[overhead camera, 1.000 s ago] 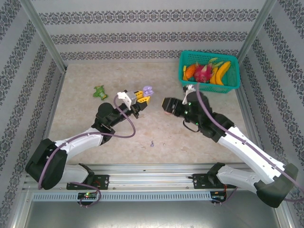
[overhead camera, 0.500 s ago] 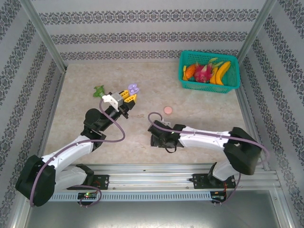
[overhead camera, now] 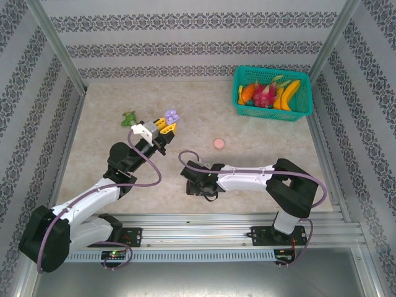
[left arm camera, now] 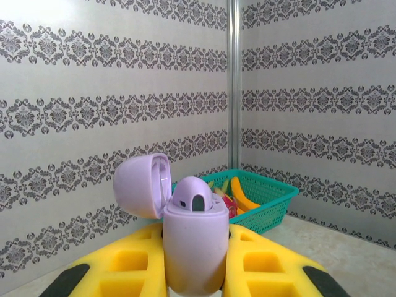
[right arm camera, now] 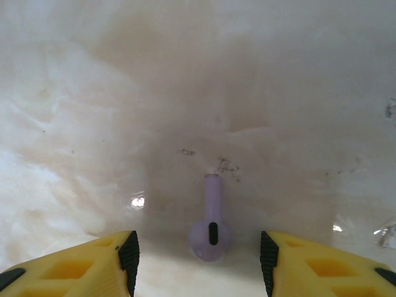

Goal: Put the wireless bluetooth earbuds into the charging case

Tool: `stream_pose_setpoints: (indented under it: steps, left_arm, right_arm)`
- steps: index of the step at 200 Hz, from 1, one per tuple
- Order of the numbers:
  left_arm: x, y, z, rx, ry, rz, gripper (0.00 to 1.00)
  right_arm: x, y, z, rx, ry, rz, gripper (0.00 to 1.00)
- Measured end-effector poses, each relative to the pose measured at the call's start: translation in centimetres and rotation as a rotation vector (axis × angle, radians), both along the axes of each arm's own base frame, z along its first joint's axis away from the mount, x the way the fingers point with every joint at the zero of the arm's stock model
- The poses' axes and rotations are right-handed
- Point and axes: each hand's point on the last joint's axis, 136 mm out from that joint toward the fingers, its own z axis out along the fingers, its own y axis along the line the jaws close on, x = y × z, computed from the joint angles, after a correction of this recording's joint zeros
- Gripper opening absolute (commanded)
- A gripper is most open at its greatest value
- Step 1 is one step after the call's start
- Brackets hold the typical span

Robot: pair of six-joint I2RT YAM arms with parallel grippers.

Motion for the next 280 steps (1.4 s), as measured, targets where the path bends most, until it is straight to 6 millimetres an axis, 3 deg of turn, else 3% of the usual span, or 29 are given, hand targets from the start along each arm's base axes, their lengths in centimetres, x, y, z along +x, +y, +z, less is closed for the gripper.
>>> stream_pose_setpoints:
  steps: [81, 121, 162, 188, 214, 257, 280]
  left_arm:
    - [0.0, 0.2, 0.1, -0.001, 0.003, 0.012, 0.00]
    - [0.0, 0.5, 0.3, -0.005, 0.000, 0.021, 0.00]
    - [0.2, 1.0, 0.4, -0.005, 0.002, 0.040, 0.00]
    - [0.2, 1.3, 0.5, -0.007, 0.000, 0.050, 0.00]
    - [0.2, 1.3, 0.5, -0.007, 0.002, 0.049, 0.00]
    - [0.0, 1.4, 0.7, -0.008, -0.001, 0.050, 0.00]
    - [0.0, 1.6, 0.8, -0.009, -0.002, 0.056, 0.00]
  right_arm:
    - [1.4, 5.7, 2.2, 0.186, -0.010, 0.043, 0.50]
    - [1.9, 5.4, 3.6, 0.167, -0.088, 0.133, 0.50]
    - [2.9, 4.8, 5.2, 0.076, -0.260, 0.381, 0.54]
    - [3.0, 4.5, 4.6, -0.003, -0.318, 0.545, 0.54]
    - [2.9, 4.1, 2.6, -0.077, -0.315, 0.661, 0.54]
    - [2.6, 3.4, -0.1, -0.130, -0.258, 0.742, 0.53]
    - [2.6, 3.5, -0.3, -0.131, -0.250, 0.751, 0.49]
